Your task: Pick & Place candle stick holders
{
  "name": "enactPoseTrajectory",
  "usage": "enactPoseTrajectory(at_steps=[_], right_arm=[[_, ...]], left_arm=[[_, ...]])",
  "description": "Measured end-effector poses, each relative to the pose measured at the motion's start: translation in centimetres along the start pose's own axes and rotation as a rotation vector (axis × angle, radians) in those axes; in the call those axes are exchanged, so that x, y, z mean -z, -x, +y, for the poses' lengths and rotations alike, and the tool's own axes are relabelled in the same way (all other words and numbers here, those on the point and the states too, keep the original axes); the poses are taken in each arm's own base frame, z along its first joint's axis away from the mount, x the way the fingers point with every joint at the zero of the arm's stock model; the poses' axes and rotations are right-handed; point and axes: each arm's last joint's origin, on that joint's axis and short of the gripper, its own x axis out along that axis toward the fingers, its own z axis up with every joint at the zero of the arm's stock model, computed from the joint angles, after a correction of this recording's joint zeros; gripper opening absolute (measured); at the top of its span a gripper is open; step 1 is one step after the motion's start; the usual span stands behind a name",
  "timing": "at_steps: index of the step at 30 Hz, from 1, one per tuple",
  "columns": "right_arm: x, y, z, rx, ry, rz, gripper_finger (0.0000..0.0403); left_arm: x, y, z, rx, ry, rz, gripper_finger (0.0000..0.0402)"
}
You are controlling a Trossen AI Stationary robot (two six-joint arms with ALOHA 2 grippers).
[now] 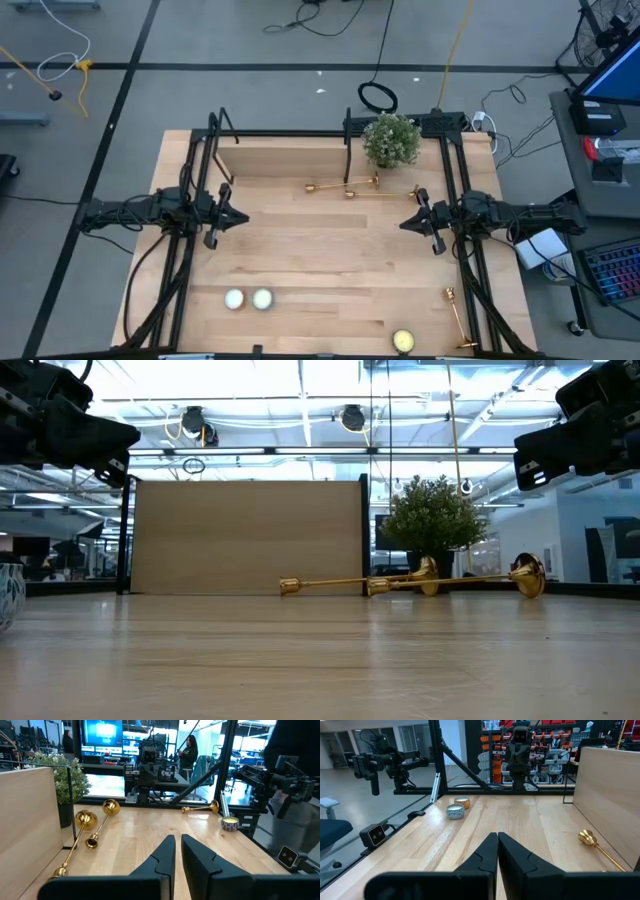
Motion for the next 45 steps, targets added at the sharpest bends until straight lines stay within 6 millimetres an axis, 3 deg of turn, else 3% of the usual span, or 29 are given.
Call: enactPoseTrajectory(at_steps=[9,14,20,24,32,38,45], right_arm=[[-0.2,0.0,0.0,-0.002,-0.029,-0.017,0.0009],[-1.7,0.1,0.0,0.011,-0.308,-0.180,0.0009],[-3.8,0.8,-0.4,0.085,-0.733,-0.495,0.0009],[-4.5,1.4,-0.8,0.174,-0.892,-0.678,0.0009],[-4.6,1.8,-1.3,0.354,-0.907,-0.798,0.0009],[-4.6,2.2,-1.6,0.493,-0.930,-0.902,0.0009],[-4.7,2.3,-1.7,0.548,-0.907,-0.919,0.0009]], left_arm=[[0.0,0.0,0.0,0.000,0.000,-0.001,0.0037],[0.0,0.0,0.0,0.000,0.000,0.000,0.0037],[0.0,0.0,0.0,0.000,0.000,0.000,0.0037],[0.0,0.0,0.0,0.000,0.000,0.000,0.0037],[0.0,0.0,0.0,-0.008,0.002,-0.002,0.0037],[-0.9,0.2,1.0,-0.331,-0.036,-0.111,0.0037],[-2.1,0.6,1.4,-0.518,0.044,-0.268,0.0037]])
